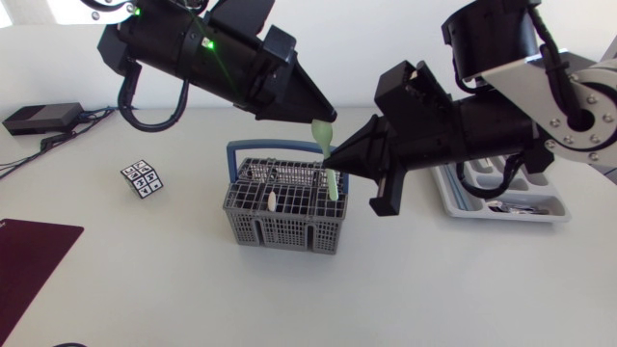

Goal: Transfer all utensils from the basket to the drawer tray.

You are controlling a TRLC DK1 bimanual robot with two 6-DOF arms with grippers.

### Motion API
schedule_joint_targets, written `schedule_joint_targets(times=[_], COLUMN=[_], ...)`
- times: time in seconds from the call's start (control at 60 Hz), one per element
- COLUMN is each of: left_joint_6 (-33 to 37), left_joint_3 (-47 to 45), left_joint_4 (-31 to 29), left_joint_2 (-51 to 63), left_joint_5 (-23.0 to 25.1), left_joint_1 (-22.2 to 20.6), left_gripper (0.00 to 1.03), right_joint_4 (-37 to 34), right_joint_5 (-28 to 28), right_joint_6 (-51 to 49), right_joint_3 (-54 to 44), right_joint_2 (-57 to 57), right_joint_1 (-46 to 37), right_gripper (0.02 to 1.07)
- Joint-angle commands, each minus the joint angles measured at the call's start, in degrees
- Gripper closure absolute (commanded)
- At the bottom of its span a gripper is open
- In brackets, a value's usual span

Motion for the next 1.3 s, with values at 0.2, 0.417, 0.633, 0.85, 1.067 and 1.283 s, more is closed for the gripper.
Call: schedule_joint_targets(times=[0.2, 0.417, 0.633, 0.85, 1.067, 1.283], left_joint_6=[-0.1, 2.3, 8.9, 14.8, 17.6, 18.7], left_joint_3=[0.4, 0.3, -2.9, -9.7, -15.6, -19.6], left_joint_4=[1.0, -0.6, -4.1, -3.5, -2.8, -1.8], left_joint_2=[-3.6, -5.6, -6.8, -10.6, -11.6, -13.5], left_joint_5=[0.9, -2.5, -10.2, -21.1, -21.7, -23.1], left_joint_1=[2.2, 8.2, 12.1, 13.0, 15.7, 16.5], left_gripper=[0.11, 0.07, 0.06, 0.06, 0.06, 0.06], right_joint_4=[-1.3, -4.9, -5.9, 1.1, 10.0, 21.5], right_joint_5=[-0.8, 0.0, 2.7, 7.5, 8.1, 11.6], right_joint_6=[-0.4, -7.6, -19.2, -33.3, -41.7, -46.5], right_joint_3=[-3.5, -7.7, -11.9, -15.5, -15.1, -14.4], right_joint_2=[-0.6, -4.5, -6.6, -4.5, 4.5, 14.5], right_joint_1=[-0.4, -10.2, -25.7, -42.4, -53.5, -58.3], right_gripper=[1.00, 1.00, 1.00, 1.00, 0.99, 0.99])
